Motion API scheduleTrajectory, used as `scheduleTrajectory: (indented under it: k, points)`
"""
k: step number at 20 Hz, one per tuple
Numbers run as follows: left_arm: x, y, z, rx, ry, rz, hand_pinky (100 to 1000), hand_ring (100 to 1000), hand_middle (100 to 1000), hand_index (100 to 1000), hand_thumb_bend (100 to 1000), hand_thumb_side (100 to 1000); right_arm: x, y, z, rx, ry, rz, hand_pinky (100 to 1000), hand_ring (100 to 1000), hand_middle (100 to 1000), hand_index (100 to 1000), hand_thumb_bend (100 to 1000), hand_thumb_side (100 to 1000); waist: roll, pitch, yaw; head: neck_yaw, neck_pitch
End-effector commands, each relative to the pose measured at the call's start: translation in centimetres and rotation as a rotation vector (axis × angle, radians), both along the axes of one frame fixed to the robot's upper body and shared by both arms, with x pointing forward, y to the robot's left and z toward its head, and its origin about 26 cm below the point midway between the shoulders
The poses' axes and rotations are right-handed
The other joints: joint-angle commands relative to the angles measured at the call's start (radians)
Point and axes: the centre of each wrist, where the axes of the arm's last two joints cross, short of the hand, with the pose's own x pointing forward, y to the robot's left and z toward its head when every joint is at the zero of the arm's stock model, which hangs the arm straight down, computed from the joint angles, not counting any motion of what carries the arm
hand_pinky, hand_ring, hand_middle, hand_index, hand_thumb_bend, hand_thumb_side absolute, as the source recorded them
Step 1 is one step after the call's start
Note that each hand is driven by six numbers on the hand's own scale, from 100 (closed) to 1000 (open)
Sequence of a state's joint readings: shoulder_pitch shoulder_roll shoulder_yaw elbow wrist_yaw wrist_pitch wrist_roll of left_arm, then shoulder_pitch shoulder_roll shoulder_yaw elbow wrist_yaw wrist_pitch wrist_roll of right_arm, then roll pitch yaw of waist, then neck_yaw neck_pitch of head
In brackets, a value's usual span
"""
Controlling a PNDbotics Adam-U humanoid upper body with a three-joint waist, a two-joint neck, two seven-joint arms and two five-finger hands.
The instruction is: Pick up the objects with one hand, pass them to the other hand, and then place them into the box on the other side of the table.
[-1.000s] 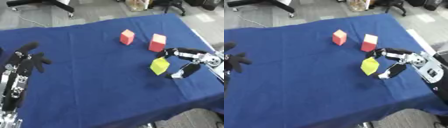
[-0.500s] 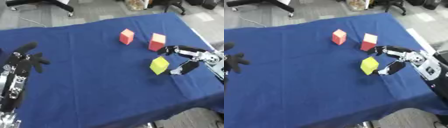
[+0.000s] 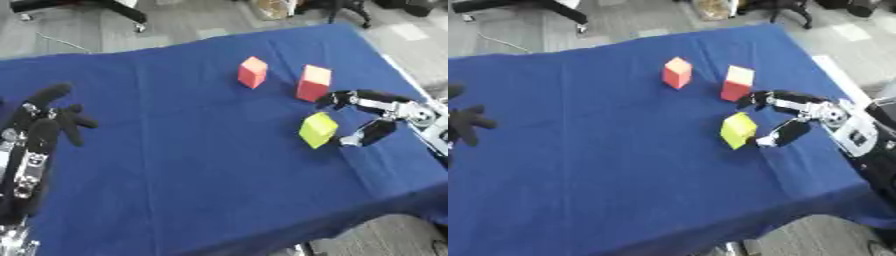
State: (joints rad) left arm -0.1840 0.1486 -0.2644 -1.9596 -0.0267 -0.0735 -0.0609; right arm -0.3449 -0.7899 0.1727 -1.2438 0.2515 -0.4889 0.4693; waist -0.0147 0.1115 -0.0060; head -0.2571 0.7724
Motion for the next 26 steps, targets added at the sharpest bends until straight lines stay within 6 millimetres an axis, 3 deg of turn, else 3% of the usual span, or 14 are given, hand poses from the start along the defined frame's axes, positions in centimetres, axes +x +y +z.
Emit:
scheduleTrajectory:
  k: [1, 26]
  points:
    - [-0.13, -0.19, 0.68, -0.006, -0.024, -0.017, 925, 589, 337, 864, 411, 767, 0.37, -0.59, 1.44, -0.028, -0.023, 0.001, 877, 1000, 936, 868, 393, 362, -0.002, -0.008, 0.001, -0.004, -0.002]
    - [-0.10, -0.46, 0.97, -0.013, -0.033, -0.030, 924, 590, 338, 866, 412, 764, 0.98, -0.47, 0.83, -0.076, 0.016, 0.021, 875, 1000, 900, 834, 344, 335, 0.002, -0.007, 0.015, -0.016, -0.002]
